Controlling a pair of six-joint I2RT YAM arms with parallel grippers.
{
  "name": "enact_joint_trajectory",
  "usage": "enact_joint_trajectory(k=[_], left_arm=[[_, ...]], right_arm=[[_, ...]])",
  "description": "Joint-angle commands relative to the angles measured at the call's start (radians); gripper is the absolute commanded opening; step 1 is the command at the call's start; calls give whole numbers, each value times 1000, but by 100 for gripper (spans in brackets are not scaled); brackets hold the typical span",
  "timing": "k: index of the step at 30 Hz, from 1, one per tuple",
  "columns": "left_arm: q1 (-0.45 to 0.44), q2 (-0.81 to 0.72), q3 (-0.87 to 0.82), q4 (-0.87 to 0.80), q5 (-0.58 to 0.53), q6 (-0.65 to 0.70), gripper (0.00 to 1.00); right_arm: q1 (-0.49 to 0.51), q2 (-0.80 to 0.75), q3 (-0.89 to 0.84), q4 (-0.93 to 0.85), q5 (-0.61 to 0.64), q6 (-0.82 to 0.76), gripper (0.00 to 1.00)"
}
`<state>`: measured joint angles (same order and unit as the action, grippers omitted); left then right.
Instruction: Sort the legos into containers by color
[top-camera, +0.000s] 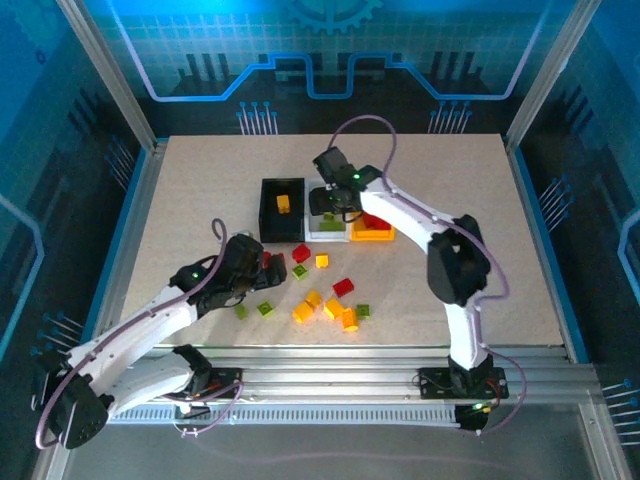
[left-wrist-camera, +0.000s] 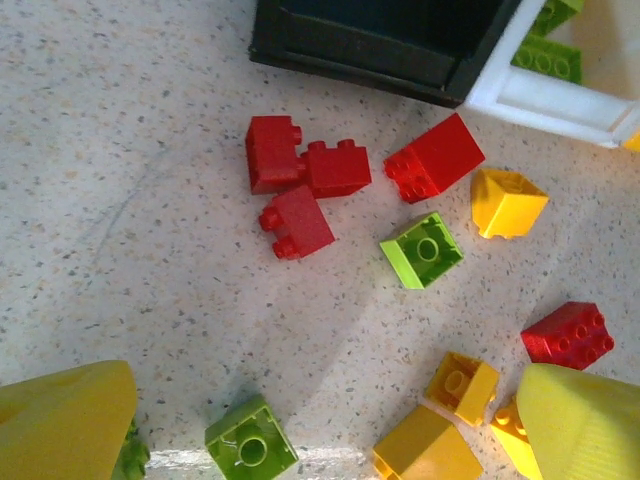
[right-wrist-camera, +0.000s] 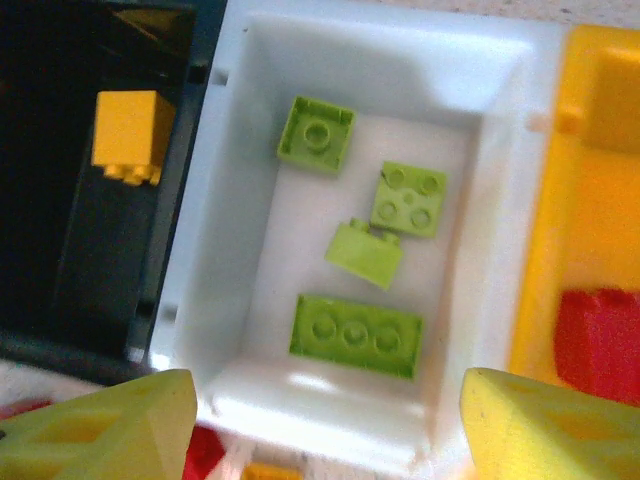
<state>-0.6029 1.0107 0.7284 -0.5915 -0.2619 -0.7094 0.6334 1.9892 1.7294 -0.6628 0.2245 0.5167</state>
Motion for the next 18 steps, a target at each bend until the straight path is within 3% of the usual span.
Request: enact_joint_trajectory(k=[1, 9, 14, 18], left_arm=[[-3, 56, 48, 39, 90, 48, 99], [-244, 216, 151, -14, 98, 135, 99], [-351, 313, 148, -24, 131, 165, 99], [-385, 380, 145, -14, 118, 170, 97]], right_arm=[[-5, -156, -151, 77, -15, 47, 71], [-9, -424, -538, 167, -20, 100, 72], [-21, -496, -639, 181, -7, 101, 72], [-35, -520, -667, 184, -17, 106, 72]])
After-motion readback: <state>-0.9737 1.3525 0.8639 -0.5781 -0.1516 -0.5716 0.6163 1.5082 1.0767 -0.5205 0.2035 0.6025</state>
